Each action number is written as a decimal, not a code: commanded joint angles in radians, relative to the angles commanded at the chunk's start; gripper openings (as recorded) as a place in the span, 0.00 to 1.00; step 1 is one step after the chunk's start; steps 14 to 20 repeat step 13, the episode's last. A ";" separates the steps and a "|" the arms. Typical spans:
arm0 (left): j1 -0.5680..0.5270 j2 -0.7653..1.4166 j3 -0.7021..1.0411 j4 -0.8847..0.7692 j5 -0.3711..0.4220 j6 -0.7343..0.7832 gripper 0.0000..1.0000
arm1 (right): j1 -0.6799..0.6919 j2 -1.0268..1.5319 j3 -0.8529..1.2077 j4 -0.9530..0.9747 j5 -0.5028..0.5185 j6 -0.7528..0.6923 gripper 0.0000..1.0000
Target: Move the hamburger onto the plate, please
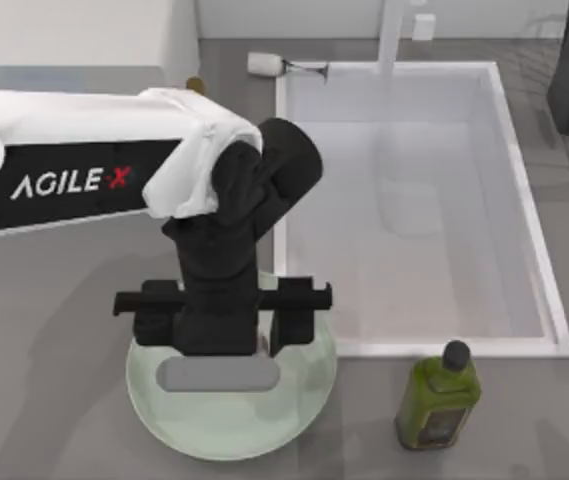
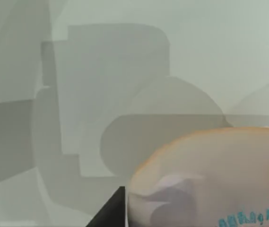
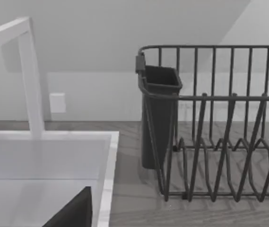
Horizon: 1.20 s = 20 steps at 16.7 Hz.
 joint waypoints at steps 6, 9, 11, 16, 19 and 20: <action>0.000 0.000 0.000 0.000 0.000 0.000 0.90 | 0.000 0.000 0.000 0.000 0.000 0.000 1.00; 0.000 0.000 0.000 0.000 0.000 0.000 1.00 | 0.000 0.000 0.000 0.000 0.000 0.000 1.00; 0.000 0.000 0.000 0.000 0.000 0.000 1.00 | 0.000 0.000 0.000 0.000 0.000 0.000 1.00; 0.000 0.000 0.000 0.000 0.000 0.000 1.00 | 0.000 0.000 0.000 0.000 0.000 0.000 1.00; 0.000 0.000 0.000 0.000 0.000 0.000 1.00 | 0.000 0.000 0.000 0.000 0.000 0.000 1.00; 0.000 0.000 0.000 0.000 0.000 0.000 1.00 | 0.000 0.000 0.000 0.000 0.000 0.000 1.00</action>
